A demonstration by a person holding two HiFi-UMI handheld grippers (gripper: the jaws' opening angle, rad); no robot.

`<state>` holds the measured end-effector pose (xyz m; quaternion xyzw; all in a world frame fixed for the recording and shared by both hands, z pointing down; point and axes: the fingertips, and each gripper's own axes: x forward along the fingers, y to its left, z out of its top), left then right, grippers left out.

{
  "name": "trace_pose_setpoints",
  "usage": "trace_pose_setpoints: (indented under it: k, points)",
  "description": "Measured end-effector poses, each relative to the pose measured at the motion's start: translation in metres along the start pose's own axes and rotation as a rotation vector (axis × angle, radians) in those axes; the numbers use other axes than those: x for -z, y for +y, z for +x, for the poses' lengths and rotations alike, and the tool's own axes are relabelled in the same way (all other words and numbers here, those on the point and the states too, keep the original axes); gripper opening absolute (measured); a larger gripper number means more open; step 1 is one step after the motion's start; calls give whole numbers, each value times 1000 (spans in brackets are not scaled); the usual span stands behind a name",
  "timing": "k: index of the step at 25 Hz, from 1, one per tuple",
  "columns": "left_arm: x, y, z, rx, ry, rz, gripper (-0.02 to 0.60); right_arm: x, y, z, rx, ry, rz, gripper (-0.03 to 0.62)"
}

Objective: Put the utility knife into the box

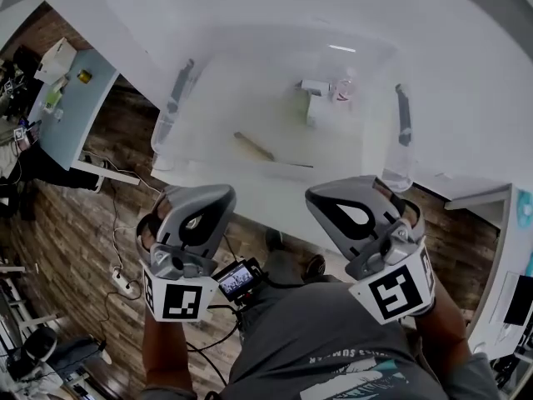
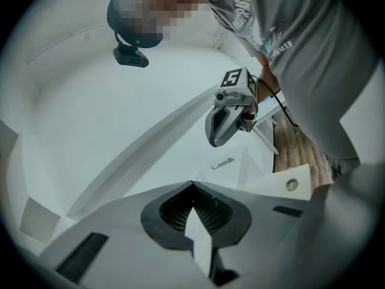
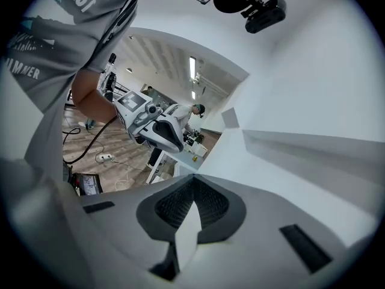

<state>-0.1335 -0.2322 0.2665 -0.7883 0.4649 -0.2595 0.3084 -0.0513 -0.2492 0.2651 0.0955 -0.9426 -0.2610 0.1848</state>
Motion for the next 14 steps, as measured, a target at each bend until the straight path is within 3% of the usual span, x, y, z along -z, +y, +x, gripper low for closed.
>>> trace_pose_setpoints:
  k: [14]
  points:
    - [-47, -38, -6, 8, 27, 35, 8, 7, 28, -61, -2, -12, 35, 9]
